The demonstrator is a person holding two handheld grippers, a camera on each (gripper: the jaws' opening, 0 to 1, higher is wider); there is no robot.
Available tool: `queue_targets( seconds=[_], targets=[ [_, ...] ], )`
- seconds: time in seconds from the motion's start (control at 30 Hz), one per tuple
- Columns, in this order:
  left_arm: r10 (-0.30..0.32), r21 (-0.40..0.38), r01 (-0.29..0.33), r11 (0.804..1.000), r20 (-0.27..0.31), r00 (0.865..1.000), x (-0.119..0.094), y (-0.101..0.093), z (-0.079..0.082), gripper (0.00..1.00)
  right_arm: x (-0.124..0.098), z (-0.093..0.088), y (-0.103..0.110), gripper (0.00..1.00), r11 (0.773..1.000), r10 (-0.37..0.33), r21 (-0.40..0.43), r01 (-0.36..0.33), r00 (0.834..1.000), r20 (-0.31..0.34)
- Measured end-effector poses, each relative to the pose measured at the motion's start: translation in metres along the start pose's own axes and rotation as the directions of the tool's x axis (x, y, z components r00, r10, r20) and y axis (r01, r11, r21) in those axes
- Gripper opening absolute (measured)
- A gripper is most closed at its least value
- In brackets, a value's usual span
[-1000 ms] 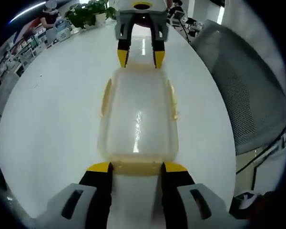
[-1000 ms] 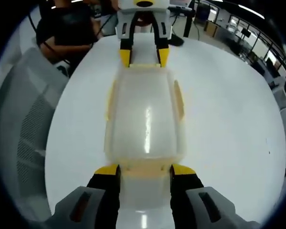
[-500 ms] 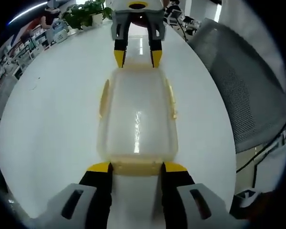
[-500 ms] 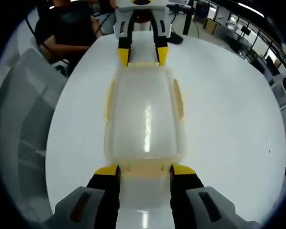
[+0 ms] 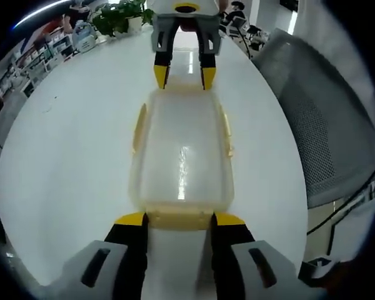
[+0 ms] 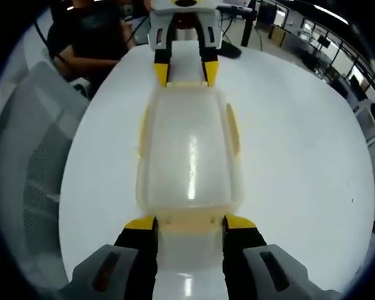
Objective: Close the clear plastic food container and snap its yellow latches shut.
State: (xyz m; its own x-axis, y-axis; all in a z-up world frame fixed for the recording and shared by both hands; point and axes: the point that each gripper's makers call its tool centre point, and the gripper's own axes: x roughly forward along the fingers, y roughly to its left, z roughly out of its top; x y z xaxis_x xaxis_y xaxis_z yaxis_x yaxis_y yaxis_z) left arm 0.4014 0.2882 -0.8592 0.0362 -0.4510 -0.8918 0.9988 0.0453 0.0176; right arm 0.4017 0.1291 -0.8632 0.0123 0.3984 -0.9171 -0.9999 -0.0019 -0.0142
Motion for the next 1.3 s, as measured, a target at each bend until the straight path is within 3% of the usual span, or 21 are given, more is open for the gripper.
queue_targets(
  seconds=[0.6, 1.3],
  targets=[
    [0.019, -0.017, -0.019, 1.0, -0.007, 1.0, -0.011, -0.001, 0.009, 0.39, -0.016, 0.002, -0.004, 0.39, 1.0, -0.008, -0.026, 0.009, 1.0, 0.009],
    [0.053, -0.026, -0.052, 0.998, 0.021, 0.998, -0.032, -0.006, 0.033, 0.39, -0.049, 0.005, -0.002, 0.39, 0.998, -0.019, -0.064, 0.02, 1.0, 0.015]
  ],
)
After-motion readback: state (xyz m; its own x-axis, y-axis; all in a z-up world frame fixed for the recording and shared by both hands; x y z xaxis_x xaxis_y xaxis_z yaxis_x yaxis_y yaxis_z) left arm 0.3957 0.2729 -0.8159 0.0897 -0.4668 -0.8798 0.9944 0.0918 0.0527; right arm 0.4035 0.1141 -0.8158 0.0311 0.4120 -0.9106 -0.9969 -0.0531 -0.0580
